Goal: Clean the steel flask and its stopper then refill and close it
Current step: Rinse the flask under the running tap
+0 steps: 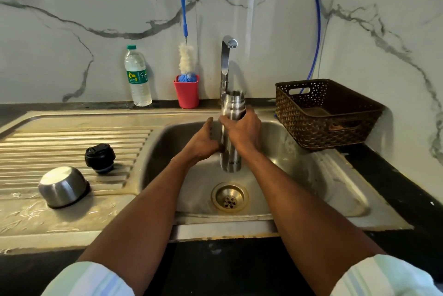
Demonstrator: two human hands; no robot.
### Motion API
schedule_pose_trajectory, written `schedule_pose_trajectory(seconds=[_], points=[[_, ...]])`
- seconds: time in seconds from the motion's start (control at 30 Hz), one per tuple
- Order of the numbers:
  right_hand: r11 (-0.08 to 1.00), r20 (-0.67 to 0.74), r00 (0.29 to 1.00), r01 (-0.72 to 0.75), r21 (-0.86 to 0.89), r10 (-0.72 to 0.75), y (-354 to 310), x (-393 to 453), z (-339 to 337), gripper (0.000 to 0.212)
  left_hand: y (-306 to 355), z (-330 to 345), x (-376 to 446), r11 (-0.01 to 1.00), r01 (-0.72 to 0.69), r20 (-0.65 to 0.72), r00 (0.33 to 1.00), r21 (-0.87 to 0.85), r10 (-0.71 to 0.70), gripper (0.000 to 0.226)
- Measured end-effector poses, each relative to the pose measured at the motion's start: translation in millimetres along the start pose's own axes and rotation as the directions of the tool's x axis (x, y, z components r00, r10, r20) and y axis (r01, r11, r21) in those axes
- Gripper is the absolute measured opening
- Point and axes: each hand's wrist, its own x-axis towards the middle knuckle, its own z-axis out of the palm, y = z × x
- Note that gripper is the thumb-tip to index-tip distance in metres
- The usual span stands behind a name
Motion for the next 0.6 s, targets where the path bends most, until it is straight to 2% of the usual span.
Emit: schedule_pose_trajectory(seconds=[0.07,0.2,0.3,0.43,0.53,0.6], points=[[0.999,0.053,0.998,-0.031,-0.044,0.033,3,-1,0,0.05,1,2,-1,1.0,-0.002,0.0,1.0,0.002,0.002,0.109],[0.998,-0.046,0.998,0.053,0.027,-0.052,-1,0,1,0.056,0,2,1,1.0,0.005,0.005,1.0,-0.018,-0.004,0.113],[0.998,0.067,0.996,-0.047,-0.044,0.05,5,-1,-2,0.05,6,2,-8,1.0,0.005,-0.005,1.0,-0.023,-0.005,0.106],[0.999,-0.038,0.999,0.036,0.028,-0.035,2,2,-1,0.055,2,0,-3,1.0,0.005,-0.02,1.0,-0.028,-0.006,0.101],[0.997,0.067,0.996,-0.062,-0.051,0.066,6,0,-1,0.048,1,2,-2,0.999,0.007,-0.018,1.0,-0.033,-0.007,0.101],[0.999,0.019,0.998,-0.051,-0.014,0.051,5,1,-1,0.048,1,2,-2,0.999,0.014,-0.01,1.0,-0.031,-0.014,0.102]])
